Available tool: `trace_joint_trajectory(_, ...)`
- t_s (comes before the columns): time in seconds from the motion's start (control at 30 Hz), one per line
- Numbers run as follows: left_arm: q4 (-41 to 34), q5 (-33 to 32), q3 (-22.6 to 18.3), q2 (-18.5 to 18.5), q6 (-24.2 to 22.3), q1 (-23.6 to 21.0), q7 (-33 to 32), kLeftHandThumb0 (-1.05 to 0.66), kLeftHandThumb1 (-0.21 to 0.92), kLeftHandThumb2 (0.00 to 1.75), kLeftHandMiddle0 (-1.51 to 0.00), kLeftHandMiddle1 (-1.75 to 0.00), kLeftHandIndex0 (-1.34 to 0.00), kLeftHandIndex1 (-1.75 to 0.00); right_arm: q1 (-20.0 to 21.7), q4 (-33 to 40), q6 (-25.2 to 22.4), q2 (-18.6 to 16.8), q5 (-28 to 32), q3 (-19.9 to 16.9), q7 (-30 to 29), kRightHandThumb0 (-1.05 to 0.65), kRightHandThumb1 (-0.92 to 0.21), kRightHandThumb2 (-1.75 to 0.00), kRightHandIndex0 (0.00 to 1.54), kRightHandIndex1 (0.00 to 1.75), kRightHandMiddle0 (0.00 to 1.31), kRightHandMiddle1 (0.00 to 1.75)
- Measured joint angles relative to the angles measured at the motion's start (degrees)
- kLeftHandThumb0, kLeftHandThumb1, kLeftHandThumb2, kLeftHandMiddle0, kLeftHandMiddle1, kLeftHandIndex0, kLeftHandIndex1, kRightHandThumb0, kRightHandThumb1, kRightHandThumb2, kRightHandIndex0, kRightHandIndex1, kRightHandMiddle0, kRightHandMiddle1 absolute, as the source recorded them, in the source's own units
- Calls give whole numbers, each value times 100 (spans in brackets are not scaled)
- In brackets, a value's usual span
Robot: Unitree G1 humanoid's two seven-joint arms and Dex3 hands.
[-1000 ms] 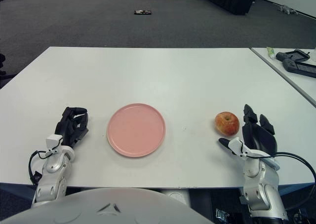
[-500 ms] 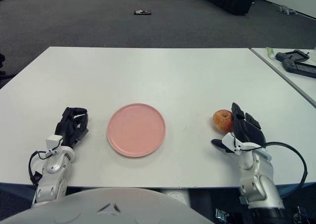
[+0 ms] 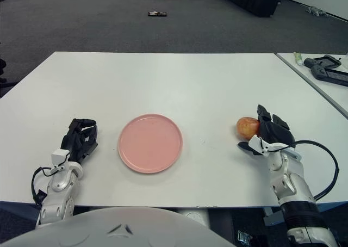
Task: Put the apple into the plate.
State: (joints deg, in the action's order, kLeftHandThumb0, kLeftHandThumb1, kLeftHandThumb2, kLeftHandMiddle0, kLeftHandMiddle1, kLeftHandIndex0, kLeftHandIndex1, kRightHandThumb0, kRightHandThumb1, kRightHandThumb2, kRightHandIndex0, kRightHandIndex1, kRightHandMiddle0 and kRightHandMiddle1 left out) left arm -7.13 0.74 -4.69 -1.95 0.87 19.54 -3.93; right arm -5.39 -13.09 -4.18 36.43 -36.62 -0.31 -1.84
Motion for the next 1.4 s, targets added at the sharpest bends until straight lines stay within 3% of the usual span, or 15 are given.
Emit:
trace_joint_trajectory(0.67,-128,41,36,-2,-102,48,-57,-35,92,53,-44,-133,-20,-175,1076,-1554,885,96,132,504,-360,-96,-66,-52,0,0,0,0)
trace_joint_trajectory(1.07,-165,30,37,-10,-90,98,-63,-35,92,53,-45,-135,-20,-175,1624,-2556,1338,84,215,683,-873,-81,-56,-77,2,1,1,3)
trace_joint_trajectory(1.17,-163,31,38,-10,-57,112,-63,-35,92,53,-44,-134,-20,-175,1749,-2773,1414,69,215,741,-1019,-75,-56,-81,6,6,0,20)
trace_joint_trajectory(1.4,-161,31,41,7,-27,129,-61,-35,92,53,-41,-135,-20,-175,2167,-3534,1676,47,186,978,-1408,-69,-60,-83,0,65,0,63)
